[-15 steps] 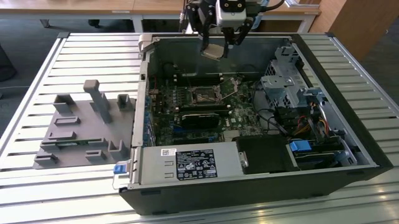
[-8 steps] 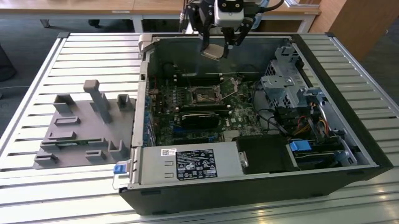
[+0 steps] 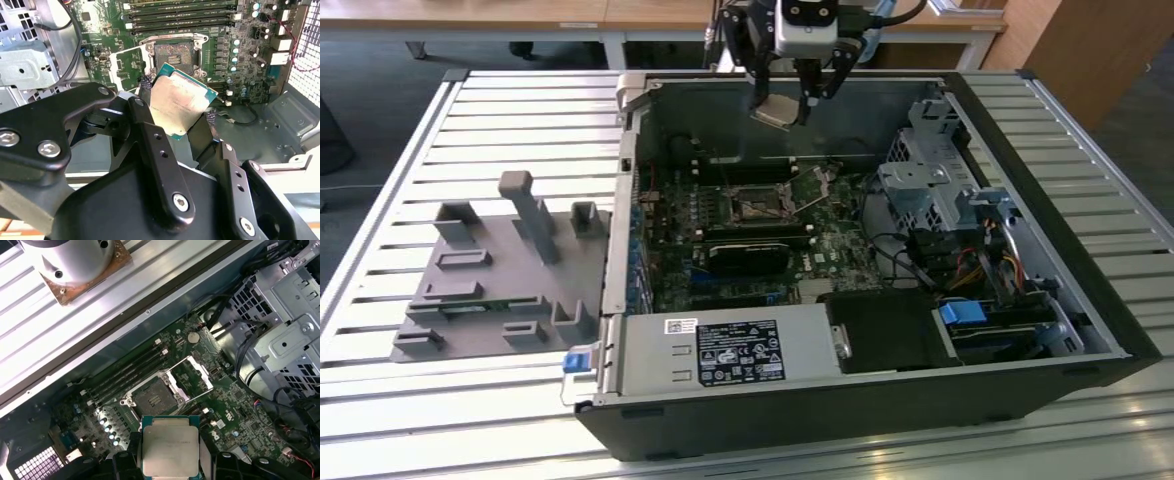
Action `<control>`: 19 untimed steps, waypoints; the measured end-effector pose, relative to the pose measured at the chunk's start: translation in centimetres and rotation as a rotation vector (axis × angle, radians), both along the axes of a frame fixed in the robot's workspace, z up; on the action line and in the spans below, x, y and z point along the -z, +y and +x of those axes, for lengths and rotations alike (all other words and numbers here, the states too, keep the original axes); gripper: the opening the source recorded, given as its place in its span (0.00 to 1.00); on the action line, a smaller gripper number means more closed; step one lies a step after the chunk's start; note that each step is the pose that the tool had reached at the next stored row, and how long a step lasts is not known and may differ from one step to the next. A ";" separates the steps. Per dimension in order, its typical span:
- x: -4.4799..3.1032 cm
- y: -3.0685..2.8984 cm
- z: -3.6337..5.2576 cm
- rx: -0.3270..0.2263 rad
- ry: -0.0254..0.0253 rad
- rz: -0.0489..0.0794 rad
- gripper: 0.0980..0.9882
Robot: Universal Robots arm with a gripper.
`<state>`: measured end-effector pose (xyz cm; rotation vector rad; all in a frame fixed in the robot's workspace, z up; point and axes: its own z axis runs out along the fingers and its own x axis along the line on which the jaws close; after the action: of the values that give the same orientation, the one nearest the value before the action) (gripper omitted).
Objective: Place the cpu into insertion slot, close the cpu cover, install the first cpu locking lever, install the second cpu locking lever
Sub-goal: 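Place the cpu into insertion slot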
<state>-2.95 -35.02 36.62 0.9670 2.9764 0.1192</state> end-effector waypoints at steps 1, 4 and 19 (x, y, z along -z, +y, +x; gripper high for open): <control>0.00 0.00 0.00 0.005 0.0000 0.000 0.50; 0.01 0.00 0.00 0.020 0.0000 0.000 0.50; 0.04 0.01 0.00 0.095 0.0000 -0.001 0.50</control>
<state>-2.95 -35.01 36.58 1.1056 2.9236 0.1167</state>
